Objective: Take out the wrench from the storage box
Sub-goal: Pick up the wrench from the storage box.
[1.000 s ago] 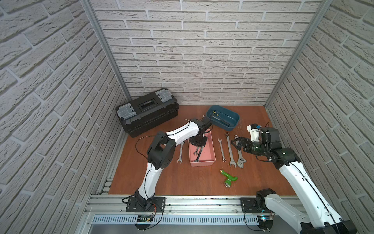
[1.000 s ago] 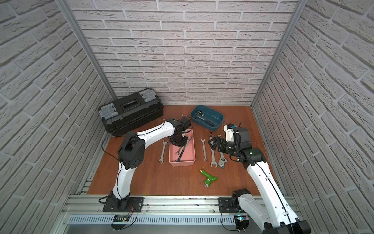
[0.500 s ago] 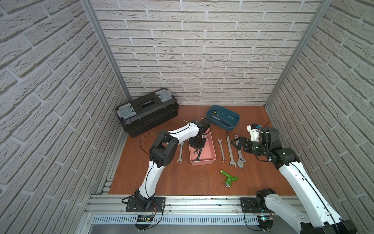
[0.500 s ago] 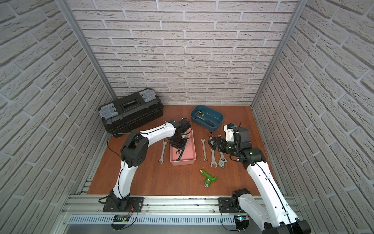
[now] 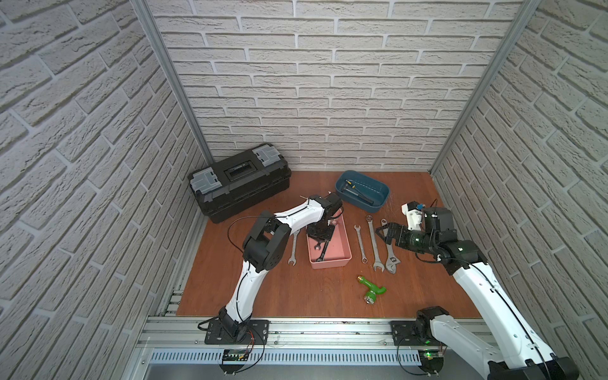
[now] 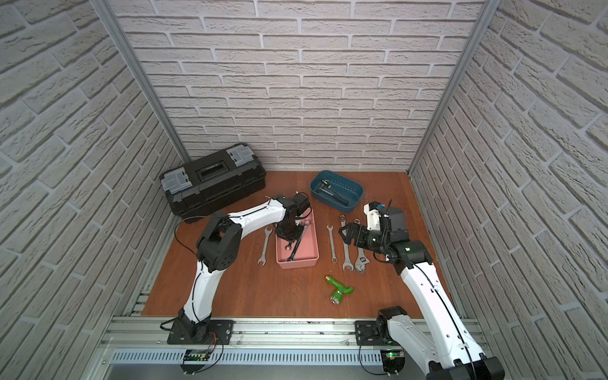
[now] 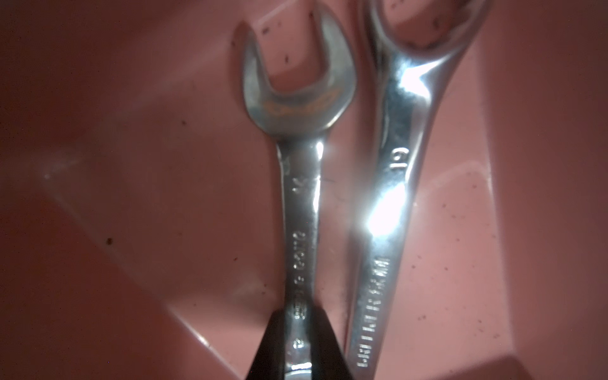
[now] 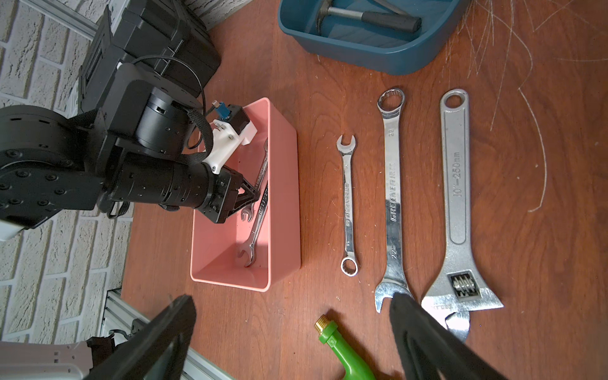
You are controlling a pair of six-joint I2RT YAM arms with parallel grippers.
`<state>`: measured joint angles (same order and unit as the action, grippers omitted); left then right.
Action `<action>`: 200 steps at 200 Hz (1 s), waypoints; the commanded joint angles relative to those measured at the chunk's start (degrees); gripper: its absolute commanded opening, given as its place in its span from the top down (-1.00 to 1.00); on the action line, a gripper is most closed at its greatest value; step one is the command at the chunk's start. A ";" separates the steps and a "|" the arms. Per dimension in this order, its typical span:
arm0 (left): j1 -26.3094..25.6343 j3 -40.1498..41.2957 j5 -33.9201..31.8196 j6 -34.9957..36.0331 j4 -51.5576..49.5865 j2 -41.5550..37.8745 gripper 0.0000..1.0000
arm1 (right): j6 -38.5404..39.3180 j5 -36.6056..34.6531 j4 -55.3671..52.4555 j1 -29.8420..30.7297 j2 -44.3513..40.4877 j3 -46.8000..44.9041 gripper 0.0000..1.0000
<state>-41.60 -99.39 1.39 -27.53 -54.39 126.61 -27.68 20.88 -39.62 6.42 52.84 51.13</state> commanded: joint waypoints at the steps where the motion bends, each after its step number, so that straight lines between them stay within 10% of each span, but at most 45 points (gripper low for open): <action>1: 0.25 4.80 1.25 0.09 0.89 7.65 0.93 | -0.22 0.93 1.99 -0.55 -0.24 -0.45 -0.94; 200: -0.99 -10.82 -5.43 -0.87 -14.50 -10.31 1.00 | -0.61 0.37 1.69 -0.64 -1.51 0.99 -0.93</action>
<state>-42.46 -107.81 -1.28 -28.14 -63.48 121.80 -27.94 20.99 -39.59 6.20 52.16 51.09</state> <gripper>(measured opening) 0.138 0.965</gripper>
